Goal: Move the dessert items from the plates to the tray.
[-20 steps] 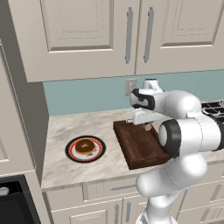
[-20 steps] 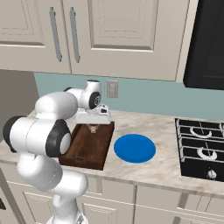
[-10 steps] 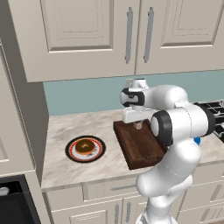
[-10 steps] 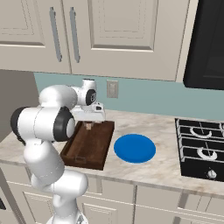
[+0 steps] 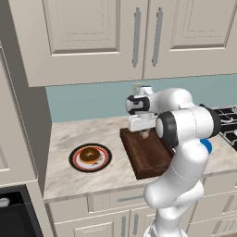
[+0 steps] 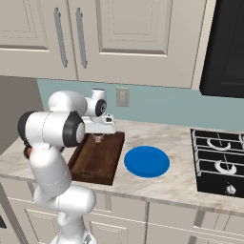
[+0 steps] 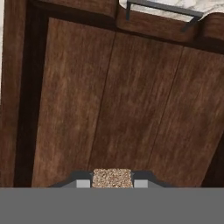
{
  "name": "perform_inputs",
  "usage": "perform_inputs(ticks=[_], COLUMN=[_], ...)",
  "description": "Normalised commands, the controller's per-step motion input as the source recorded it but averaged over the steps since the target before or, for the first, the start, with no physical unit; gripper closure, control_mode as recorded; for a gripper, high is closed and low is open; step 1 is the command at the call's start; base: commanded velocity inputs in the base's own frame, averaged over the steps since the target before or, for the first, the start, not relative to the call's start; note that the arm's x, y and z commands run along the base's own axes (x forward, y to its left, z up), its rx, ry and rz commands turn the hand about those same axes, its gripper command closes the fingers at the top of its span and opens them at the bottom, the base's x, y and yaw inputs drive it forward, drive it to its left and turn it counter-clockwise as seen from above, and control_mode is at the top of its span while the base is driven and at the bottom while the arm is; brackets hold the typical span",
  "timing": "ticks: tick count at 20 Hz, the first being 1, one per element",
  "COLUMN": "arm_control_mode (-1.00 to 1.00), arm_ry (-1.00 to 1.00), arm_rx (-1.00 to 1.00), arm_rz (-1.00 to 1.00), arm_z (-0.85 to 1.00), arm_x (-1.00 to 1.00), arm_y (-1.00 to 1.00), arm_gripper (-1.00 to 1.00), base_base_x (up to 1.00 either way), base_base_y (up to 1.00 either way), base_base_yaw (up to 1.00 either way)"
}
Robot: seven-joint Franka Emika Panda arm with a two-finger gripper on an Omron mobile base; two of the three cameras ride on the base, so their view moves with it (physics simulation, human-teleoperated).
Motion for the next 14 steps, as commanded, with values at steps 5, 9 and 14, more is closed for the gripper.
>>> perform_inputs(ticks=[5,9,14], arm_control_mode=[-1.00,-1.00,-1.00], arm_ry=[0.00,0.00,0.00], arm_rx=[0.00,0.00,0.00], arm_rz=[0.00,0.00,0.00], arm_z=[-0.21,-0.21,-0.21], arm_x=[0.15,0.13,0.09], arm_y=[0.00,0.00,0.00], arm_gripper=[1.00,1.00,1.00], base_base_x=[0.00,0.00,0.00], base_base_y=[0.00,0.00,0.00], base_base_yaw=[0.00,0.00,0.00])
